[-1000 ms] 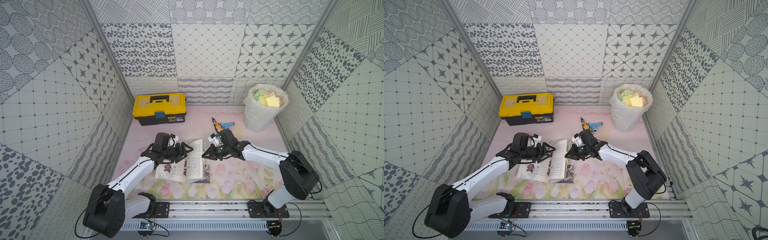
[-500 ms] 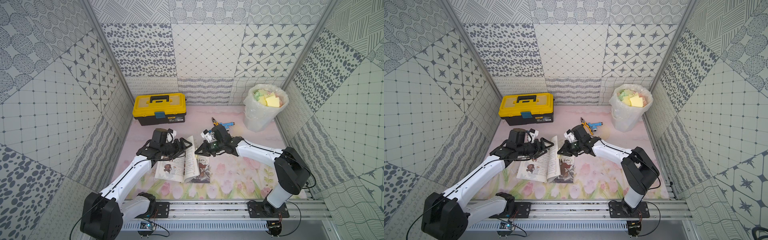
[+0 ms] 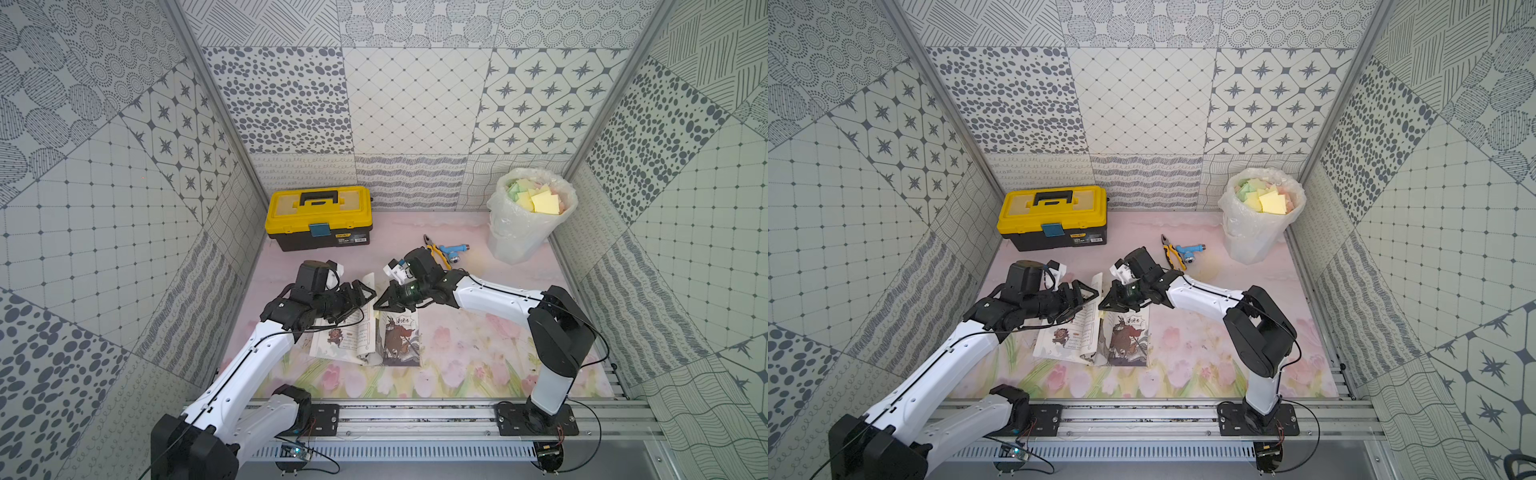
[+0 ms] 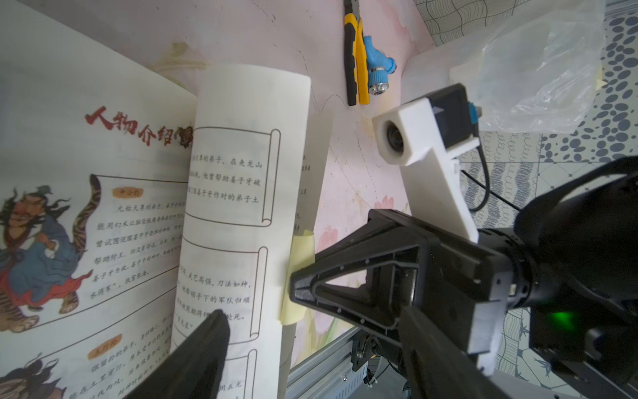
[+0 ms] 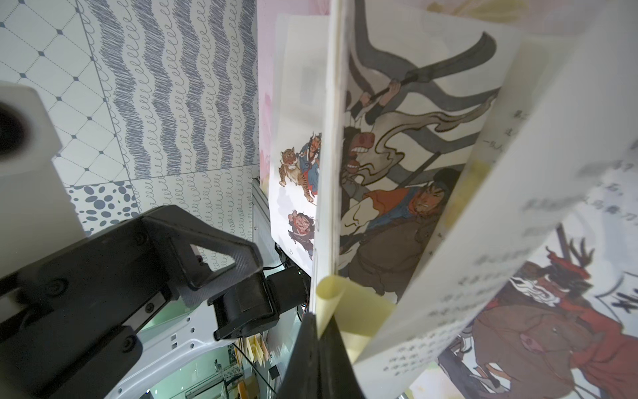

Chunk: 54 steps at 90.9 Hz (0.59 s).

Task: Peel off the used sticky note
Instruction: Turn the page of the book at the center of the board.

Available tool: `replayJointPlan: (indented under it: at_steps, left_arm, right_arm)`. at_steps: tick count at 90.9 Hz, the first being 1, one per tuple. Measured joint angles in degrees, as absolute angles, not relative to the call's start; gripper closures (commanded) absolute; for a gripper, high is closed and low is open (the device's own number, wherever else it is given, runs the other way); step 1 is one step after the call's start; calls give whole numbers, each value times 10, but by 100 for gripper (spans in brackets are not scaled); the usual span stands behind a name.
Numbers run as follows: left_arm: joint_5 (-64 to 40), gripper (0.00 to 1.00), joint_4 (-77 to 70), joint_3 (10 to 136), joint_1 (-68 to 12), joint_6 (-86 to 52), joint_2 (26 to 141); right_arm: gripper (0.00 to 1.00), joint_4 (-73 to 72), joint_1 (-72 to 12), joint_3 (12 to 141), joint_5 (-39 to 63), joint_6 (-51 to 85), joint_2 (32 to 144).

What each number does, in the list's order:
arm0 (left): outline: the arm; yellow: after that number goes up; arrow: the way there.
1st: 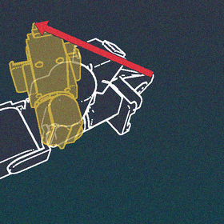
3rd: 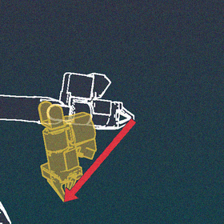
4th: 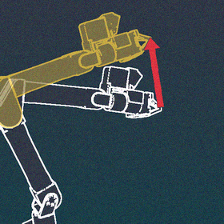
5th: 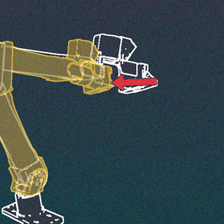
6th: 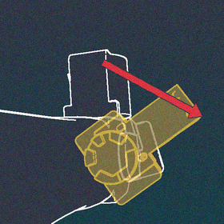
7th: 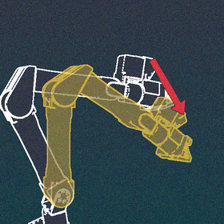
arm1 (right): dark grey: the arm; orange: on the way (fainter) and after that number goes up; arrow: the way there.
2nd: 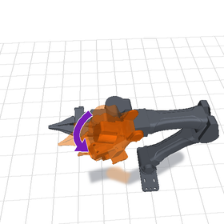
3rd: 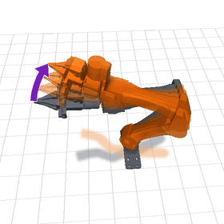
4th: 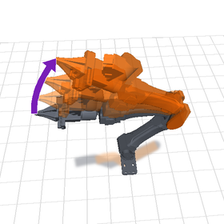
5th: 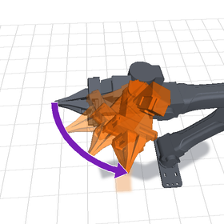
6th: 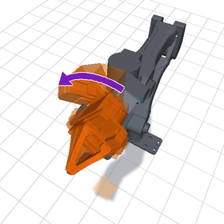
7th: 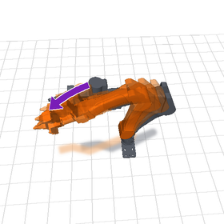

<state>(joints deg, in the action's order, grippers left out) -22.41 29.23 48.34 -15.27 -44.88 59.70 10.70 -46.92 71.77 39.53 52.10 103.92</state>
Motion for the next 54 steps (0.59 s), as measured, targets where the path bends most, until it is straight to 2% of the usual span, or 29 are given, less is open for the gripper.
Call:
replayJointPlan:
  at_steps: [33,54]
  left_arm:
    - [-209,22,276,531,-152,-459,663]
    - [-227,23,255,523,-152,-475,650]
  right_arm:
    - [97,110,-476,724,398,521,1062]
    - [97,110,-476,727,398,521,1064]
